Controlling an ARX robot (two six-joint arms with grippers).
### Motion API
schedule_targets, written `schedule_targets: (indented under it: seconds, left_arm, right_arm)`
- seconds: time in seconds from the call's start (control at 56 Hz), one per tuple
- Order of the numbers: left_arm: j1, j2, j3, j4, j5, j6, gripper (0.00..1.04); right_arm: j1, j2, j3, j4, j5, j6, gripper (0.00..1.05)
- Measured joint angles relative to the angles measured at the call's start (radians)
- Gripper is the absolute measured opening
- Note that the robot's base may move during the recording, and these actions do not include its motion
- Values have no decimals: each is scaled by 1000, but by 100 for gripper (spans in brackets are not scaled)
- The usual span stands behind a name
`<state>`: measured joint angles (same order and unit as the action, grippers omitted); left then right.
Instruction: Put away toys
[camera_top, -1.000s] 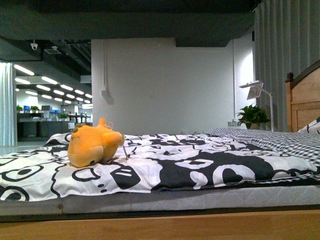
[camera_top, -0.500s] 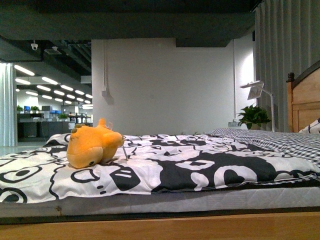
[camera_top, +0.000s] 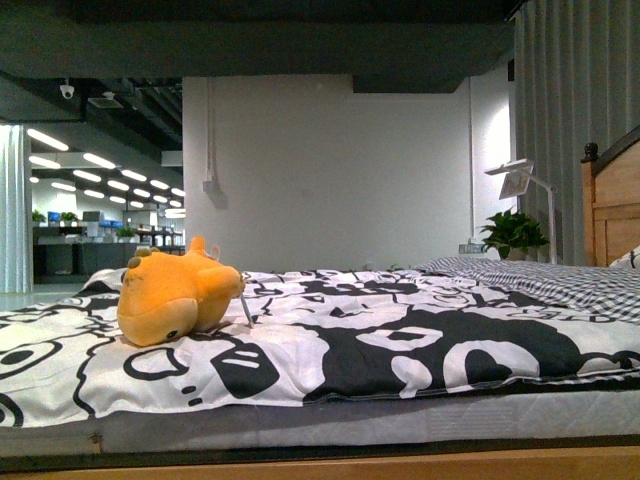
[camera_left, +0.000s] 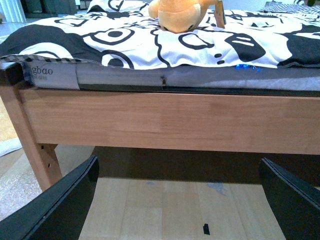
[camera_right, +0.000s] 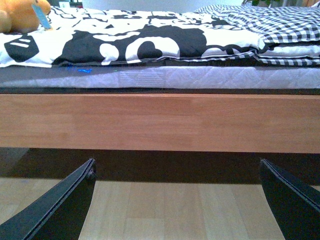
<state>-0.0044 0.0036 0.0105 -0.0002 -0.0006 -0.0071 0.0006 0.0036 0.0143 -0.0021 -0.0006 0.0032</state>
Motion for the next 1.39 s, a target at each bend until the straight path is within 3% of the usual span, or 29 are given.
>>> schedule_targets:
  seconds: [1.393]
  left_arm:
    - [0,0,0,0,1,0,98]
  right_arm:
    - [0,0,0,0,4,0,98]
